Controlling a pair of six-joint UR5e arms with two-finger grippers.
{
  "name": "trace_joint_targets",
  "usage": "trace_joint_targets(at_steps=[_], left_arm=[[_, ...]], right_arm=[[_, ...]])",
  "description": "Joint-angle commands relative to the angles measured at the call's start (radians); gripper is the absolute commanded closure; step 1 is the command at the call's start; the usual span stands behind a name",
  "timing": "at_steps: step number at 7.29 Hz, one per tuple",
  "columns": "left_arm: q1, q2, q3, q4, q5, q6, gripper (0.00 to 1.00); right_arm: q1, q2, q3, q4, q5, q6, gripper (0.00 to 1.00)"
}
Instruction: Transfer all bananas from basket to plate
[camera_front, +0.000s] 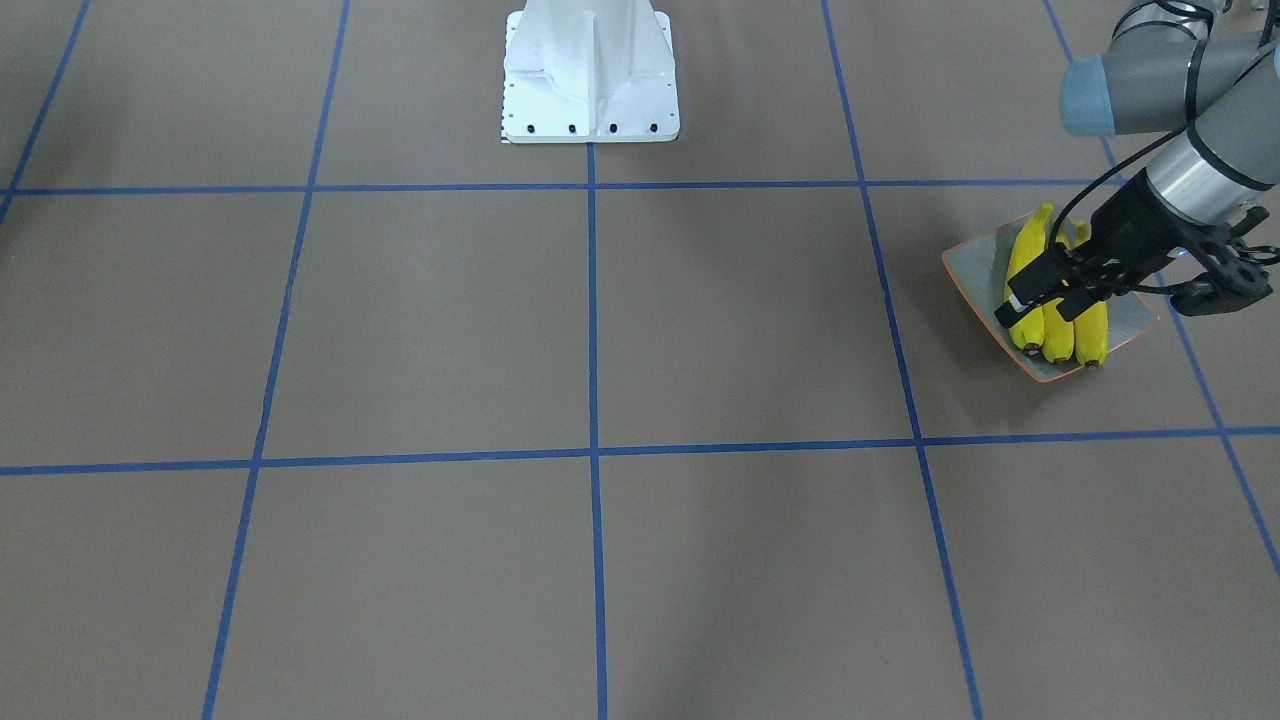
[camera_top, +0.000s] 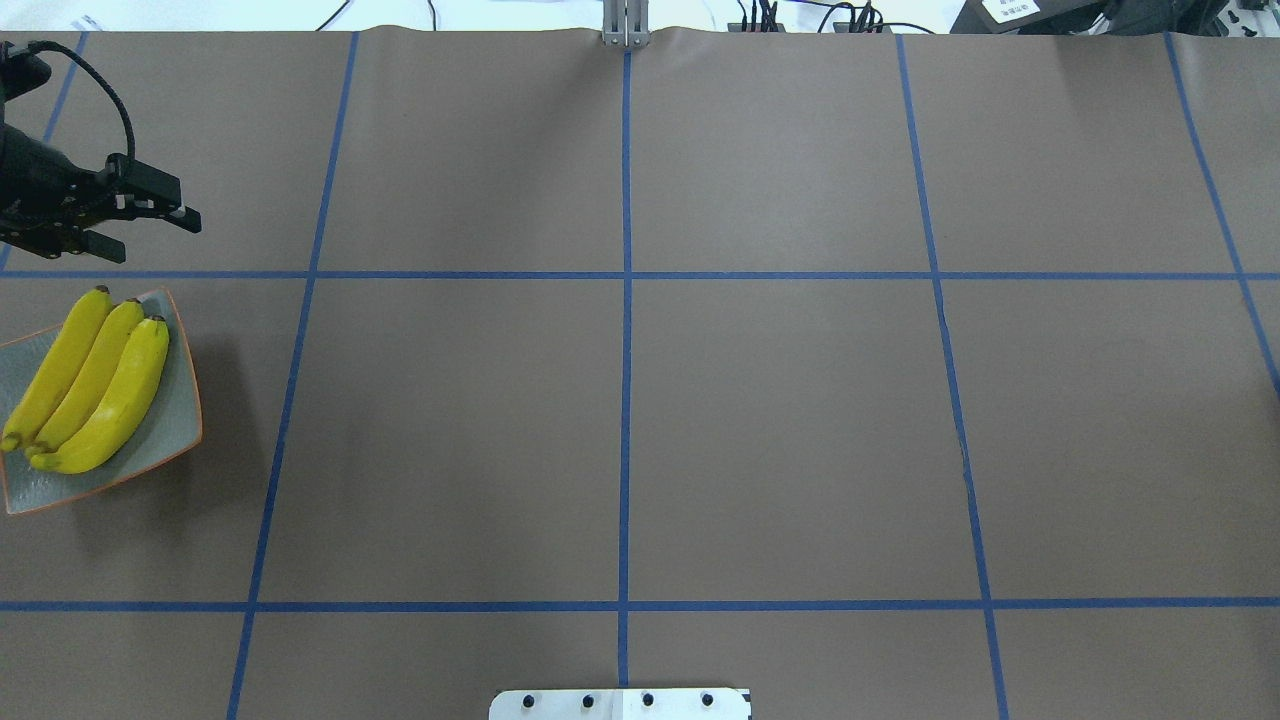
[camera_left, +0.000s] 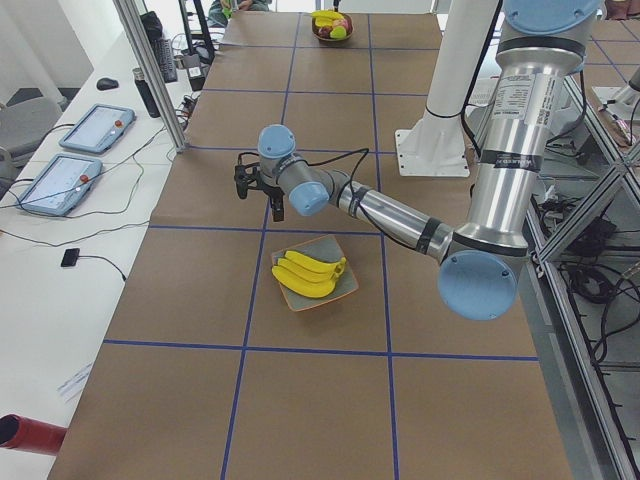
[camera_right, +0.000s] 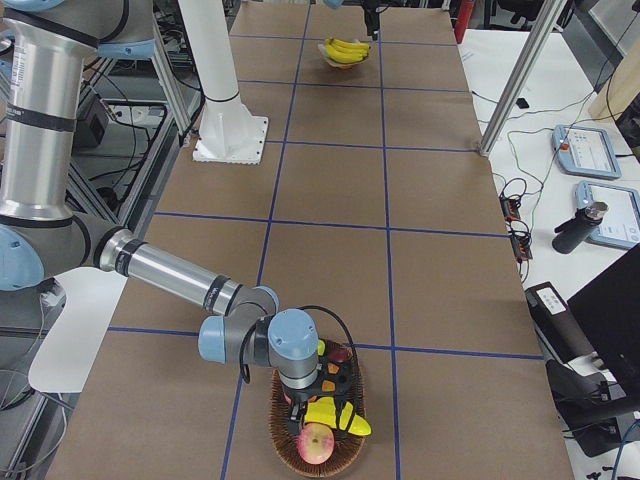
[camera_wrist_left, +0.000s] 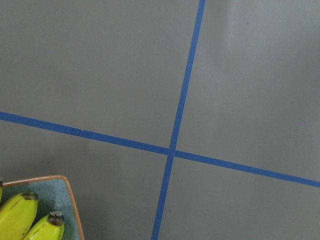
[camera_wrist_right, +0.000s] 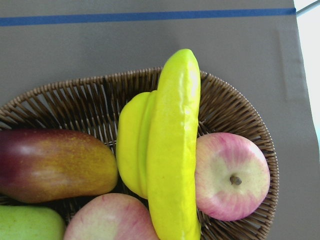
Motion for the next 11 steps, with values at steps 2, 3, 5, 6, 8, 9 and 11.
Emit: trace_joint_targets(at_steps=[2,3,5,6,8,9,11], left_arm=[[0.000,0.002,-0.003,0.000,0.000,-0.002,0.00],[0.001,0.005,-0.012,0.000,-0.001,-0.002,0.00],[0.001,0.008,-0.017,0.000,-0.001,-0.002,0.00],[0.001,0.008,-0.017,0.000,-0.001,-0.002,0.00],[0.001,0.008,-0.018,0.000,-0.001,-0.002,0.00],[0.001,0.008,-0.018,0.000,-0.001,0.000,0.00],[0.000,0.011,-0.037,0.002,-0.003,-0.002,0.00]], right_arm=[[0.000,0.018,-0.043,0.007,0.002,0.071,0.04],[-0.008,0.021,-0.044,0.006,0.002,0.072,0.04],[-0.017,0.058,-0.061,0.007,0.008,0.077,0.04],[-0.020,0.079,-0.067,0.007,0.022,0.107,0.04],[-0.034,0.086,-0.134,0.108,0.028,0.144,0.04],[-0.081,0.087,-0.159,0.157,0.019,0.192,0.08],[-0.089,0.086,-0.161,0.162,0.019,0.192,0.12]])
